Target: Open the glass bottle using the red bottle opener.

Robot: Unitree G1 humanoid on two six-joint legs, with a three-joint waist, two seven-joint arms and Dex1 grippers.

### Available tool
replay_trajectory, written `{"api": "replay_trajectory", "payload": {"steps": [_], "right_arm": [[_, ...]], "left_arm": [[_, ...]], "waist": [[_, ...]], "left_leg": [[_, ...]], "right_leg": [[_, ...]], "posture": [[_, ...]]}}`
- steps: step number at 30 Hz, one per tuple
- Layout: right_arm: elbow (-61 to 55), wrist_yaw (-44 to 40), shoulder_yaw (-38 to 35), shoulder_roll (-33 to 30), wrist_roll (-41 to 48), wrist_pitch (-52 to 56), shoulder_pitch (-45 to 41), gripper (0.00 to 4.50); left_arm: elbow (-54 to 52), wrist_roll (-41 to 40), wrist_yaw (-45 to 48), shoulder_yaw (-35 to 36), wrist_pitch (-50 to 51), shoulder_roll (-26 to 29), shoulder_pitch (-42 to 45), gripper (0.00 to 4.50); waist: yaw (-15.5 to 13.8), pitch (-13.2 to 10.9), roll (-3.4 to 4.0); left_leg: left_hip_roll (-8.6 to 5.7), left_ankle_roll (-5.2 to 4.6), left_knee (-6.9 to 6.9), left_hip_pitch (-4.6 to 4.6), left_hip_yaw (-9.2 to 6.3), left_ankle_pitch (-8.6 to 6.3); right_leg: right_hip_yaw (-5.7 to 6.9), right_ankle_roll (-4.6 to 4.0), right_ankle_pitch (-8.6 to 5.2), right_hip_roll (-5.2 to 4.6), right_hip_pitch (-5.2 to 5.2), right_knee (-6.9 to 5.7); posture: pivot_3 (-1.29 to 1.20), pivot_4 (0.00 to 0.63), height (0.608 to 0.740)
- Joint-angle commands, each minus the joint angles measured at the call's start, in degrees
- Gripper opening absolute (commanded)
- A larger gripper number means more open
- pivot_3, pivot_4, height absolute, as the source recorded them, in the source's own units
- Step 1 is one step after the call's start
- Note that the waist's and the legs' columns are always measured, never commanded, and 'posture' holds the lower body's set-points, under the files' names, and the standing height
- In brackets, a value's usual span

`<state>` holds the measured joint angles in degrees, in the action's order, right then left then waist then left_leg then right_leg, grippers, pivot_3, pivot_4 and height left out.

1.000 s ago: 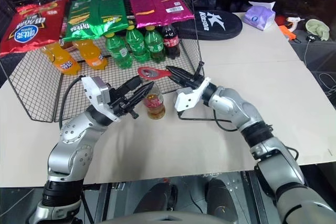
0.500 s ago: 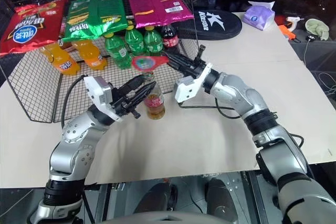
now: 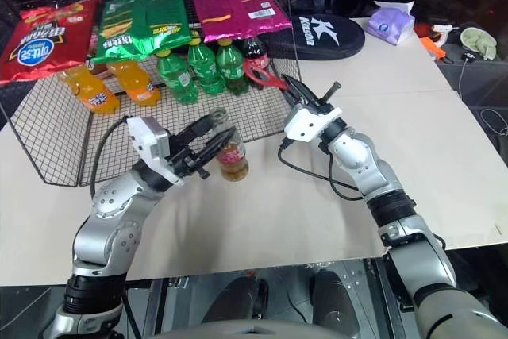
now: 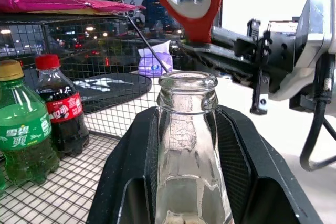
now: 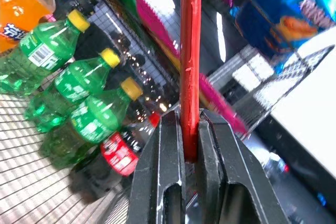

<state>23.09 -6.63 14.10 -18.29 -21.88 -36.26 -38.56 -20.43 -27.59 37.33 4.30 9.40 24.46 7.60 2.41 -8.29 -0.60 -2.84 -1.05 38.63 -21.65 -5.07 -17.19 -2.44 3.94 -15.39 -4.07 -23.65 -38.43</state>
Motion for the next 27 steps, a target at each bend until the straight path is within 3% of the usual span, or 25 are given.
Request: {"api": "replay_trajectory", "payload": {"steps": [1, 2, 11, 15, 21, 27], "right_arm": [[-3.3, -0.1, -1.4, 0.4, 1.6, 0.6, 0.3, 0.0], [-3.3, -0.2, -1.4, 0.4, 1.7, 0.7, 0.4, 0.0], [-3.6, -0.6, -1.9, 0.1, 2.2, 1.0, 1.3, 0.0], [-6.1, -4.6, -3.2, 1.5, 11.3, -0.4, 3.7, 0.0], [-15.1, -11.0, -8.2, -2.3, 20.7, 10.6, 12.2, 0.0], [-27.1, -22.7, -9.1, -6.1, 36.3, 29.7, 23.8, 0.0]], "left_arm": [[-0.9, 0.6, -0.4, 0.1, 0.0, 0.2, -0.3, 2.89], [-1.0, 0.5, -0.4, 0.2, 0.2, 0.2, -0.4, 3.18], [-1.5, 0.7, 0.2, 0.2, -0.1, 0.3, -1.0, 3.18], [-3.5, -1.9, 1.6, 0.8, 1.3, 1.0, -2.5, 3.18], [-6.9, -4.1, 2.8, 4.5, 1.9, 3.8, -8.1, 3.18], [-8.5, -4.0, 3.1, 6.6, 1.5, 4.9, -12.6, 3.18]], "waist": [[0.0, 0.0, 0.0], [0.0, 0.0, 0.0], [0.0, 0.0, 0.0], [0.0, 0.0, 0.0], [-0.2, 0.0, 0.01], [-0.3, 0.0, 0.04]], "left_leg": [[0.0, 0.0, 0.0, -0.02, -0.01, 0.0], [0.0, 0.0, -0.02, -0.03, -0.01, 0.0], [0.01, 0.0, -0.03, -0.05, -0.01, 0.0], [0.02, 0.0, -0.06, -0.05, -0.01, 0.0], [0.03, 0.0, -0.16, -0.08, -0.05, 0.0], [0.05, -0.01, -0.23, -0.08, -0.06, -0.01]], "right_leg": [[0.01, 0.0, 0.0, 0.01, -0.02, 0.0], [0.01, 0.0, 0.0, 0.0, -0.05, 0.0], [0.01, 0.0, 0.0, 0.0, -0.06, 0.02], [0.01, 0.0, 0.0, 0.0, -0.05, 0.06], [0.03, 0.0, 0.0, -0.03, -0.06, 0.19], [0.04, 0.0, 0.0, -0.04, -0.02, 0.28]], "posture": [[0.0, 0.15, 0.74], [0.0, 0.15, 0.74], [0.0, 0.15, 0.74], [0.0, 0.15, 0.74], [0.0, 0.15, 0.74], [0.0, 0.15, 0.74]]}}
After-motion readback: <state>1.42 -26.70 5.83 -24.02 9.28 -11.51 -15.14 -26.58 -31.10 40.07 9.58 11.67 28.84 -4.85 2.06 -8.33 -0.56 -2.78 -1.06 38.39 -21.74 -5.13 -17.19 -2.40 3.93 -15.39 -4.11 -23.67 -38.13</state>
